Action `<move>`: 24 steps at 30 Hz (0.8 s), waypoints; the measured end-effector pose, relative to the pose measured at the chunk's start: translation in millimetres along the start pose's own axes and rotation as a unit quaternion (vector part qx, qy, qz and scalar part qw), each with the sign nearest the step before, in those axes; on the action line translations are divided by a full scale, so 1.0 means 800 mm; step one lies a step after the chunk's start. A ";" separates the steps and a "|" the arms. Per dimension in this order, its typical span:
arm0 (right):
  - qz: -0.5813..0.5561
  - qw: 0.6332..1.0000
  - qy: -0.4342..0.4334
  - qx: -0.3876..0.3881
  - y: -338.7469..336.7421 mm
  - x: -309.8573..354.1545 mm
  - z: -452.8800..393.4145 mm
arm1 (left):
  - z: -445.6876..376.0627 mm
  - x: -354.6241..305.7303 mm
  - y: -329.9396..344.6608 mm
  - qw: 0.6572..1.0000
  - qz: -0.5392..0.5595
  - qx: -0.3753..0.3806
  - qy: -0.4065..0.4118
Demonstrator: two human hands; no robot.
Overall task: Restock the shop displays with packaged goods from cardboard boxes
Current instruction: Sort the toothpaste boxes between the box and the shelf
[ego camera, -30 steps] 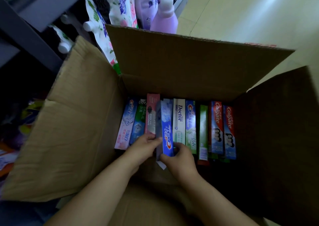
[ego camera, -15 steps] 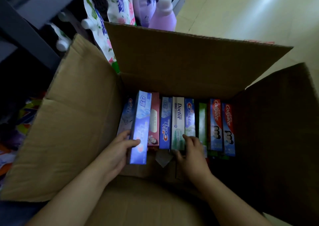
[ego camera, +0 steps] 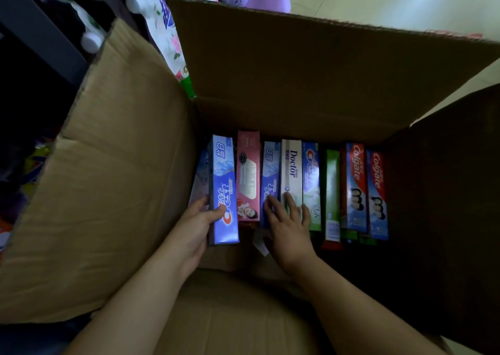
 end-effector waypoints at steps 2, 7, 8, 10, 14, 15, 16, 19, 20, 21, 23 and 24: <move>0.010 1.000 -0.023 -0.008 -0.002 0.004 0.006 | -0.003 0.002 -0.004 1.000 0.000 -0.011 -0.003; 0.126 0.990 -0.063 0.019 -0.013 0.015 -0.001 | -0.003 0.002 -0.008 1.000 0.010 -0.023 -0.013; 0.135 0.989 -0.058 0.021 -0.011 0.013 -0.004 | -0.002 0.002 -0.007 1.000 0.015 -0.020 -0.014; 0.134 0.989 -0.045 0.034 -0.003 0.011 -0.007 | 0.001 0.002 -0.003 0.999 0.027 -0.008 -0.016; 0.114 0.991 -0.065 -0.034 0.005 0.007 -0.005 | 0.004 0.002 0.004 0.999 0.024 0.019 -0.011; 0.109 0.990 -0.073 -0.053 0.007 0.004 -0.005 | 0.003 0.002 0.005 0.999 0.022 0.022 -0.014; 0.098 0.989 -0.082 -0.075 0.008 -0.001 -0.005 | 0.004 0.002 0.006 0.999 0.022 0.022 -0.017; -0.014 0.988 -0.069 -0.136 0.003 -0.020 0.002 | 0.002 0.004 0.005 0.999 0.013 0.021 -0.021; -0.056 0.984 -0.038 -0.163 -0.003 -0.022 0.010 | 0.002 0.004 0.005 1.000 0.009 0.021 -0.020; -0.122 0.977 0.017 -0.175 -0.008 -0.025 0.018 | 0.001 0.004 0.004 1.000 0.010 0.023 -0.020; -0.282 0.931 0.187 -0.134 0.001 -0.041 0.030 | 0.001 0.005 0.006 0.999 0.014 0.027 -0.020; -0.353 0.890 0.277 -0.075 0.017 -0.046 0.034 | 0.001 0.004 0.007 0.999 0.013 0.029 -0.020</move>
Point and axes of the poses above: each hand's wrist, its own z-axis away from the middle knuckle, its own y-axis out of the palm, x = y × z, the point moved 5 cm from there along -z, towards the middle knuckle, and after that the axes turned 3 degrees about x, right-handed, at the moved point
